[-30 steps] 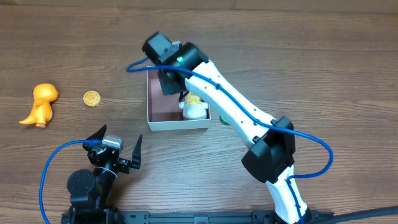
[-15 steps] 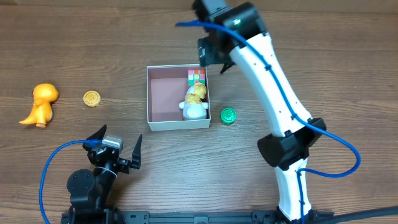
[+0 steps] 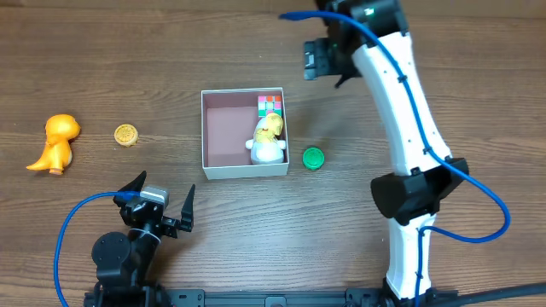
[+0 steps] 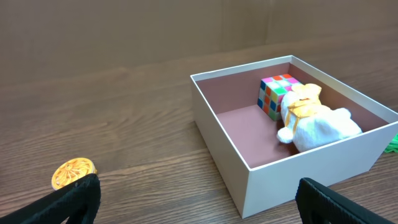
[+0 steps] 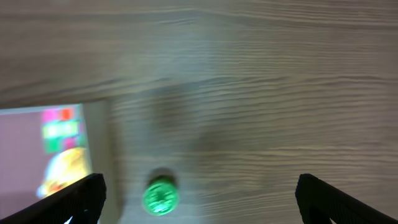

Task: Pack container
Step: 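Open the right gripper and raise it away to the upper right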

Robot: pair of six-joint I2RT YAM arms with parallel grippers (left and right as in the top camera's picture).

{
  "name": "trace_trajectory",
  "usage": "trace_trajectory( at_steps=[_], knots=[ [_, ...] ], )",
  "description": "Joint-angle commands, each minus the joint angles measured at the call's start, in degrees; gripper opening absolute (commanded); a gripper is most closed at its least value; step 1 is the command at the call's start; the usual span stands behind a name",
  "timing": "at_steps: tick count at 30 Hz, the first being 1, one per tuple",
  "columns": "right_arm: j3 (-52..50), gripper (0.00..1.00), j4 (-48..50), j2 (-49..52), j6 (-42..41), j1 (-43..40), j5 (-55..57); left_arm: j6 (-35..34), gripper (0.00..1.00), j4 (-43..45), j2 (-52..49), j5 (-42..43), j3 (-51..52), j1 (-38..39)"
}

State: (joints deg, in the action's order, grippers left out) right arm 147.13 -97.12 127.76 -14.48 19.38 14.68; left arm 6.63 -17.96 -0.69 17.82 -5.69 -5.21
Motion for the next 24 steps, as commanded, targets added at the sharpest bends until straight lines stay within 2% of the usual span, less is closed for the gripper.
trace_trajectory(
  at_steps=[1,10,16,24],
  knots=[
    [0.5,1.00,0.1,-2.8,0.8,-7.5,3.1,1.1,1.00,0.2,0.4,0.2,0.2,0.3],
    [-4.2,1.00,0.2,-2.8,0.8,-20.7,-11.6,1.1,1.00,0.2,0.4,0.2,0.2,0.3],
    [-8.3,1.00,2.2,-2.6,0.8,-24.6,-11.6,1.1,1.00,0.2,0.4,0.2,0.2,0.3],
    [-15.4,1.00,7.2,-2.6,0.8,-25.3,-10.6,1.1,1.00,0.2,0.4,0.2,0.2,0.3]
  ],
)
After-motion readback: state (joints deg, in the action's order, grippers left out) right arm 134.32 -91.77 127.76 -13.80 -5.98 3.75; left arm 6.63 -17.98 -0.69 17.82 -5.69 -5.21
